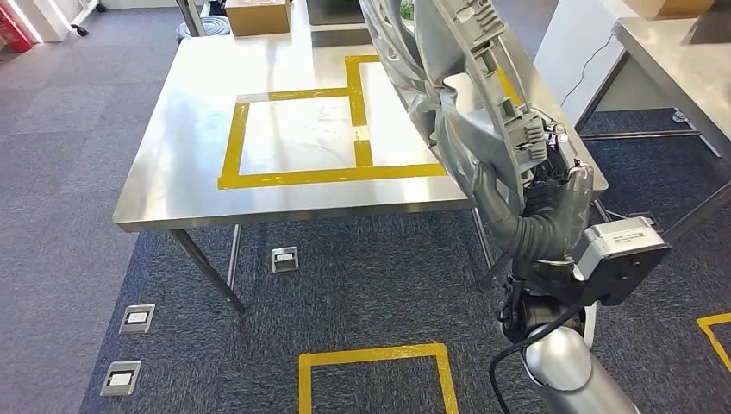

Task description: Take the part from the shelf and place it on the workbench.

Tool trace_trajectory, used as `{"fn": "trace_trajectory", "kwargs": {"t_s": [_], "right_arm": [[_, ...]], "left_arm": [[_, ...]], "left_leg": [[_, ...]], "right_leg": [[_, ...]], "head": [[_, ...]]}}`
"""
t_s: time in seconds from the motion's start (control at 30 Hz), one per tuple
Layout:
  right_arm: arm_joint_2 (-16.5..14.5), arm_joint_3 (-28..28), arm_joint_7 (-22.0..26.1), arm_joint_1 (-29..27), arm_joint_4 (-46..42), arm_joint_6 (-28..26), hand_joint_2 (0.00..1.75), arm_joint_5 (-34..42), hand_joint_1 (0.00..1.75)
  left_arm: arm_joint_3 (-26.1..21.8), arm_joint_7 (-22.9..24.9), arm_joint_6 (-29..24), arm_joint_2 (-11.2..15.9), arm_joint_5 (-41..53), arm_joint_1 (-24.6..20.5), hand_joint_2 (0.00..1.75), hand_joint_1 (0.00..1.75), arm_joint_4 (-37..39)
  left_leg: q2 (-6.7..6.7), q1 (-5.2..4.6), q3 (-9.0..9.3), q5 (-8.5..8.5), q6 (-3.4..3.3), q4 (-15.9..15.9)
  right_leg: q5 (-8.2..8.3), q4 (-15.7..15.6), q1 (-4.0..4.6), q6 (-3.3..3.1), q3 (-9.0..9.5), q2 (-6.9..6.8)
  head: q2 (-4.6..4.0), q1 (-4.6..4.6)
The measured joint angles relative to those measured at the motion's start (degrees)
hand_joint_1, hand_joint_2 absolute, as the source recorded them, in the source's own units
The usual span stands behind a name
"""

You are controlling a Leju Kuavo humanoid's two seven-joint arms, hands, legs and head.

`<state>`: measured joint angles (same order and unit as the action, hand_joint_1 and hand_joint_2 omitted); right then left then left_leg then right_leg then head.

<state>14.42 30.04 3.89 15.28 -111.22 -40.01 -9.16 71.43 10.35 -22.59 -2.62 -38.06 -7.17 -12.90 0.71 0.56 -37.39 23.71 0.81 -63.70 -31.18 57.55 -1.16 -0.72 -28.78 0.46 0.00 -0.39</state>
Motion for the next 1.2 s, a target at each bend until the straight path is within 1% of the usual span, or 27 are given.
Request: {"fn": "trace_trajectory", "kwargs": {"t_s": [0.1, 0.17, 0.2, 0.23, 0.3, 0.33, 0.37, 0.4, 0.43, 0.47, 0.5, 0.53, 0.6, 0.63, 0.7, 0.73, 0.77, 0.8, 0.83, 0.87, 0.9, 0.93, 0.97, 1.0, 1.03, 1.1, 1.2], "right_arm": [[-0.2, -0.5, -0.08, 0.05, 0.14, -0.02, 1.75, -0.52, 1.75], [-0.21, -0.85, -0.19, 0.23, 0.19, 0.0, 1.75, -0.66, 1.75], [-0.24, -0.98, -0.22, 0.38, 0.26, 0.03, 1.75, -0.69, 1.75], [-0.27, -1.07, -0.23, 0.51, 0.39, 0.05, 1.75, -0.71, 1.75], [-0.34, -1.1, -0.25, 0.5, 0.85, 0.08, 1.75, -0.76, 1.75], [-0.35, -1.1, -0.31, 0.4, 1.15, 0.07, 1.75, -0.82, 1.75], [-0.38, -1.09, -0.37, 0.33, 1.49, 0.07, 1.75, -0.97, 1.75], [-0.42, -1.07, -0.42, 0.31, 1.8, 0.06, 1.75, -1.15, 1.75], [-0.48, -1.05, -0.47, 0.34, 2.02, 0.06, 1.75, -1.33, 1.75], [-0.55, -1.04, -0.48, 0.38, 2.17, 0.07, 1.75, -1.5, 1.75], [-0.6, -1.0, -0.47, 0.41, 2.23, 0.09, 1.75, -1.63, 1.75], [-0.65, -0.93, -0.48, 0.54, 2.27, 0.13, 1.75, -1.72, 1.75], [-0.72, -0.76, -0.52, 0.92, 2.36, 0.18, 1.75, -1.97, 1.75], [-0.77, -0.7, -0.57, 1.07, 2.4, 0.18, 1.75, -2.1, 1.75], [-0.94, -0.62, -0.7, 1.11, 2.44, 0.16, 1.75, -2.32, 1.75], [-1.05, -0.56, -0.79, 1.15, 2.5, 0.16, 1.75, -2.37, 1.75], [-1.14, -0.49, -0.88, 1.22, 2.59, 0.17, 1.75, -2.38, 1.75], [-1.2, -0.43, -0.97, 1.27, 2.69, 0.17, 1.75, -2.38, 1.75], [-1.25, -0.35, -1.07, 1.27, 2.81, 0.17, 1.75, -2.37, 1.75], [-1.28, -0.28, -1.19, 1.23, 2.94, 0.17, 1.75, -2.36, 1.75], [-1.28, -0.22, -1.28, 1.18, 3.07, 0.17, 1.75, -2.35, 1.75], [-1.31, -0.17, -1.36, 1.16, 3.19, 0.17, 1.75, -2.35, 1.75], [-1.33, -0.13, -1.4, 1.15, 3.3, 0.17, 1.75, -2.34, 1.75], [-1.36, -0.09, -1.41, 1.23, 3.4, 0.17, 1.75, -2.34, 1.75], [-1.39, -0.04, -1.43, 1.35, 3.5, 0.17, 1.75, -2.32, 1.75], [-1.39, 0.06, -1.45, 1.6, 3.63, 0.16, 1.75, -2.29, 1.75], [-1.38, 0.24, -1.54, 1.86, 3.81, 0.17, 1.75, -2.3, 1.75]], "left_arm": [[0.2, 0.24, 0.08, 0.01, 0.07, -0.05, 1.75, 0.0, 0.0], [0.25, 0.28, 0.12, 0.01, 0.19, -0.25, 1.75, 0.0, -0.01], [0.29, 0.3, 0.12, -0.01, 0.26, -0.39, 1.75, 0.0, -0.02], [0.35, 0.34, 0.13, -0.04, 0.31, -0.42, 1.75, 0.0, -0.02], [0.5, 0.48, 0.13, -0.07, 0.33, -0.12, 1.75, 0.0, -0.01], [0.57, 0.56, 0.14, -0.06, 0.33, 0.18, 1.75, 0.0, -0.01], [0.63, 0.65, 0.15, -0.05, 0.33, 0.45, 1.75, 0.0, 0.0], [0.67, 0.72, 0.16, -0.05, 0.34, 0.61, 1.75, 0.0, 0.01], [0.69, 0.74, 0.17, -0.05, 0.34, 0.62, 1.75, 0.0, 0.01], [0.7, 0.77, 0.17, -0.08, 0.35, 0.54, 1.75, 0.0, 0.0], [0.7, 0.77, 0.17, -0.1, 0.36, 0.39, 1.75, 0.0, 0.0], [0.7, 0.77, 0.16, -0.13, 0.35, 0.22, 1.75, 0.0, -0.01], [0.7, 0.78, 0.25, -0.15, 0.37, -0.08, 1.75, 0.0, -0.02], [0.7, 0.78, 0.32, -0.14, 0.37, -0.21, 1.75, 0.0, -0.02], [0.7, 0.78, 0.42, -0.12, 0.39, -0.4, 1.75, 0.0, -0.02], [0.7, 0.79, 0.44, -0.09, 0.4, -0.48, 1.75, 0.0, -0.02], [0.7, 0.79, 0.46, -0.07, 0.4, -0.52, 1.75, 0.0, -0.02], [0.7, 0.81, 0.48, -0.05, 0.4, -0.53, 1.75, 0.0, -0.02], [0.71, 0.83, 0.49, -0.03, 0.4, -0.47, 1.75, 0.0, -0.02], [0.71, 0.85, 0.5, -0.02, 0.4, -0.38, 1.75, 0.0, -0.02], [0.72, 0.86, 0.51, -0.01, 0.41, -0.29, 1.75, 0.0, -0.02], [0.72, 0.86, 0.51, 0.0, 0.41, -0.23, 1.75, 0.0, -0.02], [0.72, 0.86, 0.52, 0.01, 0.41, -0.2, 1.75, 0.0, -0.02], [0.72, 0.86, 0.52, 0.02, 0.42, -0.19, 1.75, 0.0, -0.02], [0.72, 0.86, 0.53, 0.02, 0.42, -0.22, 1.75, 0.0, -0.02], [0.72, 0.89, 0.55, 0.05, 0.42, -0.31, 1.75, 0.0, -0.02], [0.72, 0.91, 0.55, 0.08, 0.46, -0.28, 1.75, 0.0, -0.02]], "left_leg": [[0.03, -0.32, 0.4, 0.73, -1.0, 0.98], [0.28, -0.03, 1.8, 2.32, -1.76, 3.2], [0.42, 0.13, 2.6, 3.02, -2.1, 4.29], [0.54, 0.18, 3.19, 3.57, -2.39, 5.04], [0.58, 0.0, 3.71, 3.89, -2.82, 5.1], [0.59, -0.17, 4.07, 4.16, -2.98, 5.11], [0.6, -0.39, 4.53, 4.5, -3.11, 5.1], [0.62, -0.64, 5.06, 4.86, -3.19, 5.1], [0.65, -0.89, 5.65, 5.24, -3.24, 5.1], [0.68, -1.07, 6.21, 5.6, -3.24, 5.22], [0.7, -1.25, 6.7, 5.92, -3.13, 5.33], [0.68, -1.33, 7.0, 6.13, -2.91, 5.46], [0.53, -1.33, 7.18, 6.32, -2.32, 5.84], [0.4, -1.34, 7.17, 6.43, -2.04, 6.05], [0.18, -1.3, 6.92, 7.0, -1.37, 5.34], [0.14, -1.15, 6.0, 7.88, -0.96, 3.41], [0.11, -0.87, 4.34, 9.07, -0.54, 0.2], [0.1, -0.6, 2.1, 10.36, -0.16, -3.72], [0.09, -0.37, -0.14, 11.06, 0.16, -7.16], [0.08, -0.21, -1.75, 10.74, 0.41, -9.1], [0.06, -0.1, -2.39, 9.15, 0.57, -8.88], [0.03, -0.03, -2.02, 6.53, 0.63, -6.55], [0.0, -0.02, -1.04, 3.86, 0.6, -3.29], [-0.02, -0.11, 0.04, 1.91, 0.47, -0.34], [-0.04, -0.22, 1.11, 1.1, 0.17, 1.99], [-0.02, -0.45, 2.04, 2.08, -0.64, 3.75], [0.05, -0.06, 2.67, 3.04, -1.81, 4.87]], "right_leg": [[-0.01, -0.17, 0.0, 0.81, -0.29, 0.04], [-0.57, 0.43, -0.04, 1.35, -0.66, -0.09], [-1.35, 2.07, -0.04, 1.58, -1.57, -0.15], [-2.45, 4.92, -0.05, 1.71, -3.24, -0.22], [-4.62, 12.66, -0.04, 1.73, -8.02, -0.25], [-4.6, 15.51, 0.0, 1.59, -10.14, -0.26], [-3.38, 16.53, 0.07, 1.32, -11.52, -0.26], [-0.99, 15.37, 0.24, 0.88, -11.97, -0.24], [2.19, 12.35, 0.53, 0.29, -11.55, -0.22], [4.61, 9.08, 0.83, -0.42, -10.68, -0.25], [6.3, 6.1, 1.16, -0.99, -9.65, -0.28], [6.8, 4.0, 1.43, -1.47, -8.71, -0.32], [5.82, 1.93, 1.76, -1.9, -7.48, -0.36], [5.41, 0.96, 1.64, -1.96, -6.94, -0.35], [5.18, -0.86, 1.19, -1.93, -5.62, -0.38], [5.14, -1.41, 0.94, -1.88, -4.97, -0.42], [4.95, -1.66, 0.86, -1.89, -4.45, -0.44], [4.68, -1.68, 0.79, -1.88, -4.1, -0.45], [4.34, -1.59, 0.75, -1.8, -3.81, -0.44], [3.93, -1.44, 0.69, -1.7, -3.47, -0.41], [3.45, -1.23, 0.62, -1.56, -3.04, -0.38], [2.89, -0.99, 0.55, -1.39, -2.51, -0.36], [2.29, -0.78, 0.47, -1.16, -1.95, -0.37], [1.74, -0.56, 0.52, -0.87, -1.5, -0.37], [1.36, -0.41, 0.56, -0.57, -1.27, -0.35], [1.04, -0.25, 0.71, 0.02, -1.5, -0.34], [0.39, 0.52, 0.66, 0.87, -2.12, -0.41]], "head": [[0.0, -0.18], [0.01, 0.0], [0.01, 0.29], [0.01, 0.6], [0.0, 1.31], [0.0, 1.56], [0.0, 1.81], [0.0, 2.02], [0.0, 2.18], [0.0, 2.23], [0.0, 2.14], [0.0, 2.16], [0.0, 2.2], [0.0, 2.34], [0.0, 2.15], [0.0, 1.95], [0.0, 1.68], [0.0, 1.43], [0.0, 1.27], [0.0, 1.15], [0.0, 1.05], [0.0, 0.96], [0.0, 0.83], [0.0, 0.67], [0.0, 0.51], [0.0, 0.34], [0.0, 0.61]]}}
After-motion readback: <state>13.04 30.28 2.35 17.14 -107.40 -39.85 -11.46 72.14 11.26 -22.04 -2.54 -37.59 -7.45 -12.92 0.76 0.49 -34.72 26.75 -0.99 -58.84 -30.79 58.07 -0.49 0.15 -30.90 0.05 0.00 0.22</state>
